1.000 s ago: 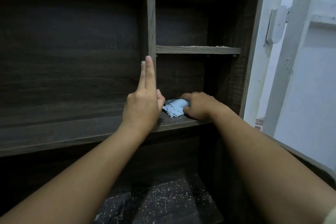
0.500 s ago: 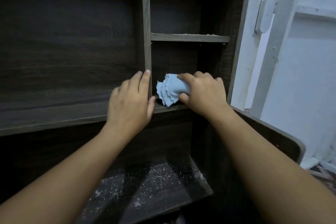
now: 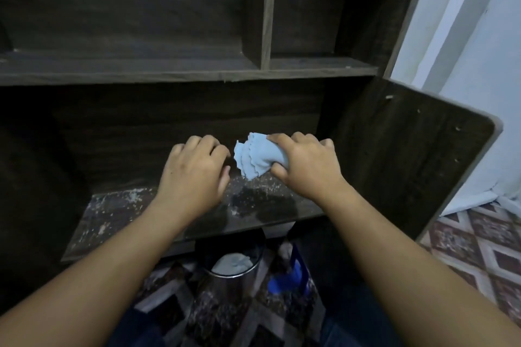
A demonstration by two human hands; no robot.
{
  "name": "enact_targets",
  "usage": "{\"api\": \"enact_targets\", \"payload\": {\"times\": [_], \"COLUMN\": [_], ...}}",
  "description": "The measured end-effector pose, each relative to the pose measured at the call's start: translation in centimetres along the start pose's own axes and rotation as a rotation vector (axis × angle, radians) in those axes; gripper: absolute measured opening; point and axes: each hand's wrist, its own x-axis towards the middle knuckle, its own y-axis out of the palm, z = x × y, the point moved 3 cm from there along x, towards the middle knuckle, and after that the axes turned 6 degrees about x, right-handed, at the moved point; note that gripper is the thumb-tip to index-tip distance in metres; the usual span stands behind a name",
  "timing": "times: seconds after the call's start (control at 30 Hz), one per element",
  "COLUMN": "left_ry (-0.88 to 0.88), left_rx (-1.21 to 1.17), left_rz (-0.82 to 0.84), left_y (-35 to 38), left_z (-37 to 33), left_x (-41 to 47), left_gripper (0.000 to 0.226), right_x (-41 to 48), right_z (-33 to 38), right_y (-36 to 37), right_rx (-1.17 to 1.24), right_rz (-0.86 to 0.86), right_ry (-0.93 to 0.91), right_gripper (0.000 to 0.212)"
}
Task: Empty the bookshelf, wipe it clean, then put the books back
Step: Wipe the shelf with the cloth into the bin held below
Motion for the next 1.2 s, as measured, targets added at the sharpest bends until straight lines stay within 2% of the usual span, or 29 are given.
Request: {"api": "enact_targets", "payload": {"times": [0.23,0.43,0.87,1.0,1.1,1.2], "left_ry": [-0.044,-0.084,-0.041,0.047,-0.077,-0.093], "left_rx": [-0.084,-0.141,-0.221,-0.269,-0.379,-0.400], "left_rz": [0.249,0.398,0.467,0.620,0.796,0.861], "left_y": [6.7,12.1,18.2,19.6,21.4,23.1], "left_z": [0.5,0.5,-3.1,-4.9,-6.3,-8.0], "left_x": [-3.9,-5.3,-7.6,-11.0,-13.6,-14.8], "left_gripper": [0.028,0.034,0.022,0.032,0.029,0.042], "right_x": [-0.8,0.5,2.2,0.9,0.7,1.0], "right_z": [-1.4,-4.0,-3.6,-3.5,-3.4,-3.5], "right_y": [9.8,16.4,23.8,25.0,25.1,24.9], "right_rx": [0.048,0.115,0.126,0.106,0.160,0.263], "right_rz": [0.241,0.426,0.364,0.409,0.473,0.487], "right_ry": [-0.004,0.023,-0.016,-0.015,0.033,0.074], "right_gripper": [0.058,0.056,0.059,0.061,0.063,0.062]}}
